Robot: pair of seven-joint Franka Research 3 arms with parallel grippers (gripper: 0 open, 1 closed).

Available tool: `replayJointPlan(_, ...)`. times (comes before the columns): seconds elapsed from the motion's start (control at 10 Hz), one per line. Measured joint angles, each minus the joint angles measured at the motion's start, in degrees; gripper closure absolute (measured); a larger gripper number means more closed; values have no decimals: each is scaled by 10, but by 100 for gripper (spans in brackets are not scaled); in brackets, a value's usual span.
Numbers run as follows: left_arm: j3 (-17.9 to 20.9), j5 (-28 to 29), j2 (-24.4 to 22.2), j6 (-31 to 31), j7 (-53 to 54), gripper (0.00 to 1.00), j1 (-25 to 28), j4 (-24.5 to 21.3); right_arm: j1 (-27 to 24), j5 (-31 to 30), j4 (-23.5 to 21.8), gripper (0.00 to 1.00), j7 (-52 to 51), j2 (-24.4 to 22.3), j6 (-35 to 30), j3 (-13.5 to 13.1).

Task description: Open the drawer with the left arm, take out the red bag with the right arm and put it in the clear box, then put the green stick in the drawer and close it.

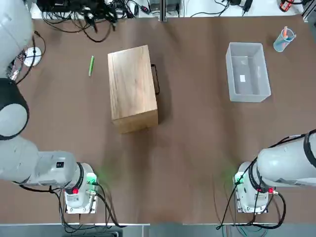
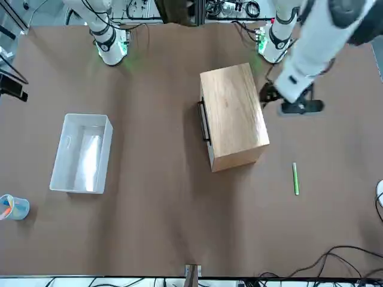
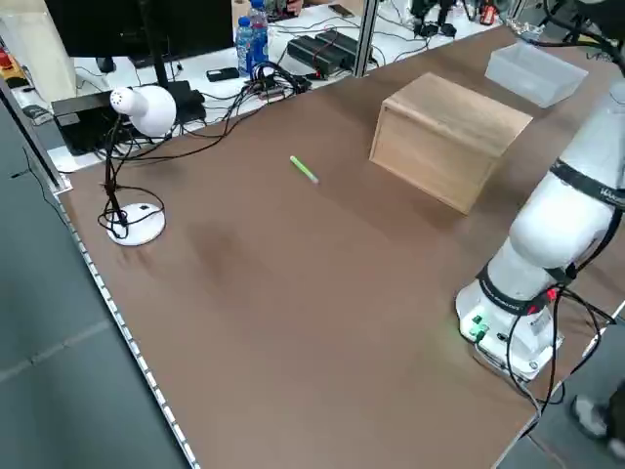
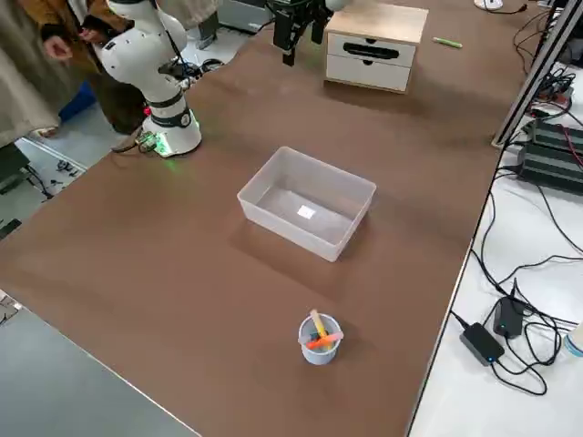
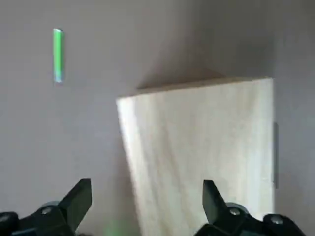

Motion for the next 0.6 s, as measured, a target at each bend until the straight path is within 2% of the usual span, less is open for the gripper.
replayJointPlan(0.1, -34, 0, 33, 5, -51, 0, -6, 19, 1, 0, 0, 0, 0, 0, 0, 1)
replayJointPlan(0.2, -49, 0, 69, 15, -93, 0, -25, 43, 1, 0, 0, 0, 0, 0, 2, 1)
replayJointPlan(0.4, -51, 28, 139, 59, -183, 0, -89, 85, 0, 0, 0, 0, 0, 0, 42, 0)
replayJointPlan(0.6, -51, 94, 203, 100, -294, 0, -163, 114, -1, 0, -2, 0, 1, 2, 95, 0)
